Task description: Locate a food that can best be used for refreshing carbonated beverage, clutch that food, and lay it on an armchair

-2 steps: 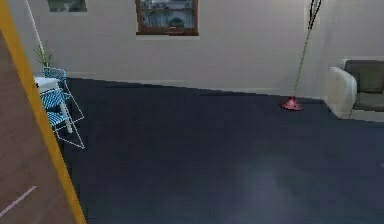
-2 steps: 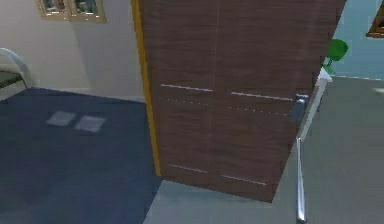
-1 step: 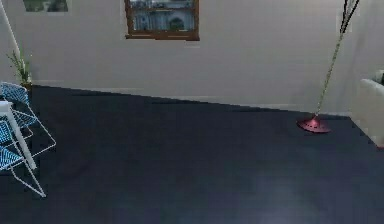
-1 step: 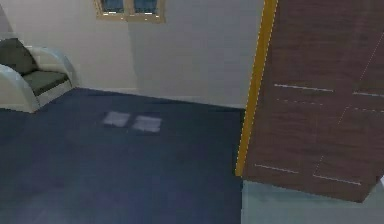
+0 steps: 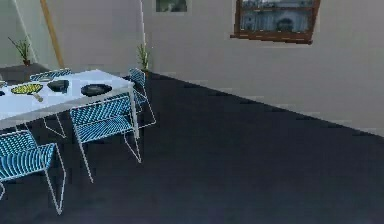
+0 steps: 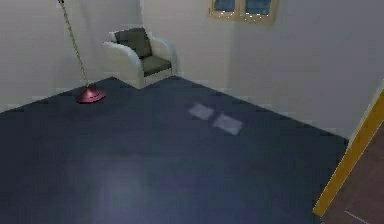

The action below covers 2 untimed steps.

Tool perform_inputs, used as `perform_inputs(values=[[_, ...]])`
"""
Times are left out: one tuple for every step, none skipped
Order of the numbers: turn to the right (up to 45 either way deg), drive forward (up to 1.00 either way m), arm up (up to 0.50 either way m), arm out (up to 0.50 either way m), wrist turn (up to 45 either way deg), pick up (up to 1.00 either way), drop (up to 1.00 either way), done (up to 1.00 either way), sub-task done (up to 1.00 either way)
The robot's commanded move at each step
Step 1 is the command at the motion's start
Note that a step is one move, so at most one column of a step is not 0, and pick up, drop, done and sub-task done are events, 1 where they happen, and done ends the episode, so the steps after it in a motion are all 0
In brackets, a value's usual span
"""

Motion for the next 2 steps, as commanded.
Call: perform_inputs(values=[[0.0,1.0,0.0,0.0,0.0,0.0,0.0,0.0,0.0],[0.0,0.6,0.0,0.0,0.0,0.0,0.0,0.0,0.0]])
